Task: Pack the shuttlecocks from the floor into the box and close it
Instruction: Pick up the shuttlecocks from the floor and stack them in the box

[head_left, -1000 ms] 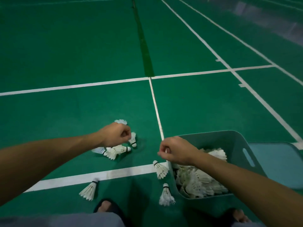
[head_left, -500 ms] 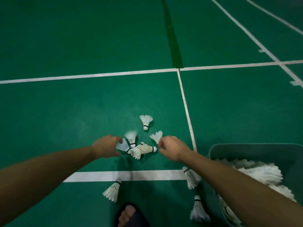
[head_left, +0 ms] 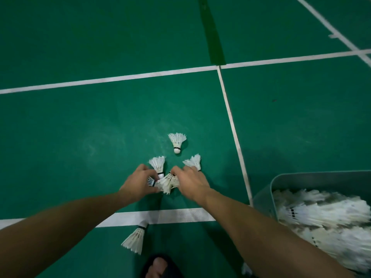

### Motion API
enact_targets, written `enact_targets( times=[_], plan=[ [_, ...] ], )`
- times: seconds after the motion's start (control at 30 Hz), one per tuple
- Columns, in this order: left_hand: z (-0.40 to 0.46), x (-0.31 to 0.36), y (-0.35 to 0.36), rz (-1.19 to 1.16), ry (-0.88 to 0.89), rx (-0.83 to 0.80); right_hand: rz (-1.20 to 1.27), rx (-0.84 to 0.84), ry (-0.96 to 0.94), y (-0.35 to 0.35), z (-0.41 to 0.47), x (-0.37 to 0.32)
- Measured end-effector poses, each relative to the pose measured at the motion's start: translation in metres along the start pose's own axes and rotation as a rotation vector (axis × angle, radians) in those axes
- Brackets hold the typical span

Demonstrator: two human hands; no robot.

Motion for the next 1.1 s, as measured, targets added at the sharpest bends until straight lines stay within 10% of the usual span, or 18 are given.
enact_targets(
  times=[0.23, 0.83, 1.1],
  plan=[
    [-0.001, 0.022, -0.004, -0.014, 0.066, 0.156, 0.156, -0.093, -0.035, -0.011, -0.02, 0.001],
    [-0.115, 0.262, -0.114, -0.075, 0.402, 0.04, -0.086, 0.029, 0.022, -0.221, -0.262, 0.088],
    [-0.128, 0.349, -0.064, 0.097, 0.495, -0.146, -0.044, -0.069, 0.234, -0.186, -0.338, 0.171]
  ],
)
Point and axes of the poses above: each hand's wrist, its own z-axis towards the middle knuckle, its own y-axis out of the palm, x = y × z, the point moved 4 cm from there along z, towards the middle knuckle, and after that the axes turned 4 degrees about -x, right-handed, at the moved point
